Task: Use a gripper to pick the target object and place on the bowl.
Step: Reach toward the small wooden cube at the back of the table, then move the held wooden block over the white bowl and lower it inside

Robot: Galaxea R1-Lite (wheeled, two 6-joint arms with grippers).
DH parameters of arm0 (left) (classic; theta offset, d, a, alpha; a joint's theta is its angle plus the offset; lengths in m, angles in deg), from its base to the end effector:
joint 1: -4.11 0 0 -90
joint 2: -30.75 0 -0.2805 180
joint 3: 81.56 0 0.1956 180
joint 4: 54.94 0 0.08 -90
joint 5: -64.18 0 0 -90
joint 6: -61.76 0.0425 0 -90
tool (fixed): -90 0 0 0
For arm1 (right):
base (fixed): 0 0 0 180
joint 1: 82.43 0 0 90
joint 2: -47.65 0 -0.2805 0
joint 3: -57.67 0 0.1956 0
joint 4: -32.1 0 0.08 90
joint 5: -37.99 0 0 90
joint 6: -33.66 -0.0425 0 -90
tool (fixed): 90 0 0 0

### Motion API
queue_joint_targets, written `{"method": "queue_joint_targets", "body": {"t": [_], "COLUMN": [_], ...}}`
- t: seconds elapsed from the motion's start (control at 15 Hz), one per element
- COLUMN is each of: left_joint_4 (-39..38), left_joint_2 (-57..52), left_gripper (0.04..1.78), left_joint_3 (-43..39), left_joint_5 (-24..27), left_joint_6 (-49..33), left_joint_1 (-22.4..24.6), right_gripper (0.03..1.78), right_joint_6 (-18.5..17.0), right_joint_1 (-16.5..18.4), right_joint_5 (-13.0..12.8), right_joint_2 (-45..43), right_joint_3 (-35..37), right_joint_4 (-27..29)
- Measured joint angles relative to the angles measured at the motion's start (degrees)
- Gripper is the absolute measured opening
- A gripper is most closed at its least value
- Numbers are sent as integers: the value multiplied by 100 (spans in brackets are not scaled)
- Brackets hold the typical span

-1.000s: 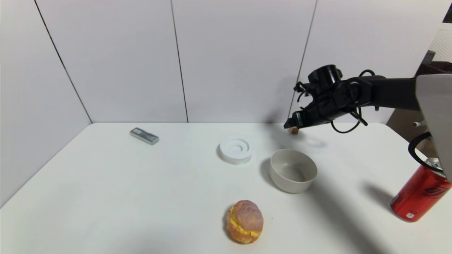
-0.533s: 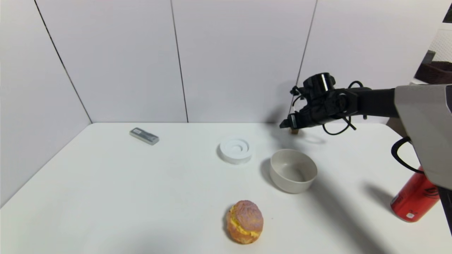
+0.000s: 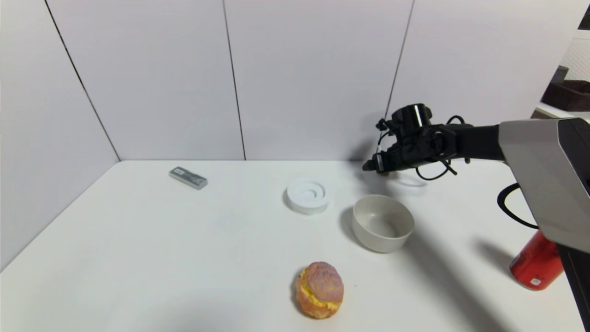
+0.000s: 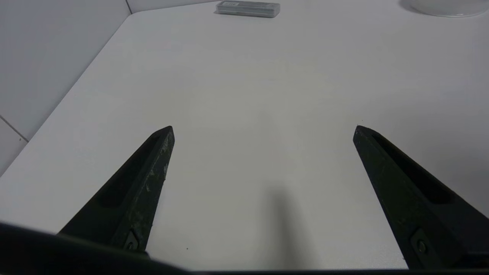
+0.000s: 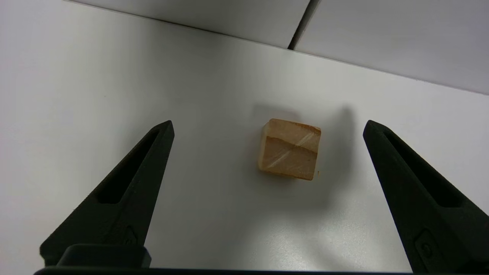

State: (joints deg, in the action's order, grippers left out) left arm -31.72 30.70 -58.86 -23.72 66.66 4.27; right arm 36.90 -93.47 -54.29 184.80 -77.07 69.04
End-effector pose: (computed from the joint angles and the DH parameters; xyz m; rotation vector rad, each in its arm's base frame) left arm 0.0224 -0.0015 0.0744 0.0854 0.0067 -0.0342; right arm 0.4869 0.0933 0.1049 -0.1340 0.6787 0.1662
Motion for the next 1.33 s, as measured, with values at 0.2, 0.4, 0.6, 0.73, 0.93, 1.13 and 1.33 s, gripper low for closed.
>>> {"method": "queue_joint_targets", "body": {"t": [0.2, 0.4, 0.6, 0.73, 0.93, 1.13, 1.33], "left_joint_4": [0, 0, 0, 0, 0, 0, 0], "left_joint_2": [0, 0, 0, 0, 0, 0, 0], "left_gripper": [169, 169, 169, 169, 169, 169, 169], "left_joint_3": [0, 0, 0, 0, 0, 0, 0], "left_joint_5": [0, -2, -2, 0, 0, 0, 0], "left_joint_6": [0, 0, 0, 0, 2, -2, -2], "left_joint_1": [0, 0, 0, 0, 0, 0, 0], "right_gripper": [171, 171, 171, 158, 110, 78, 39], "right_joint_6": [0, -2, -7, 2, 6, 11, 13], "right_joint_1": [0, -2, 0, -2, 0, 2, 27], "right_joint_5": [2, 7, 9, 9, 9, 9, 9], "right_joint_2": [24, 30, 33, 33, 38, 38, 35], "right_joint_3": [-2, -2, -2, -2, -2, -2, -2], "right_joint_4": [-4, -9, -20, -6, 10, -12, -17]}}
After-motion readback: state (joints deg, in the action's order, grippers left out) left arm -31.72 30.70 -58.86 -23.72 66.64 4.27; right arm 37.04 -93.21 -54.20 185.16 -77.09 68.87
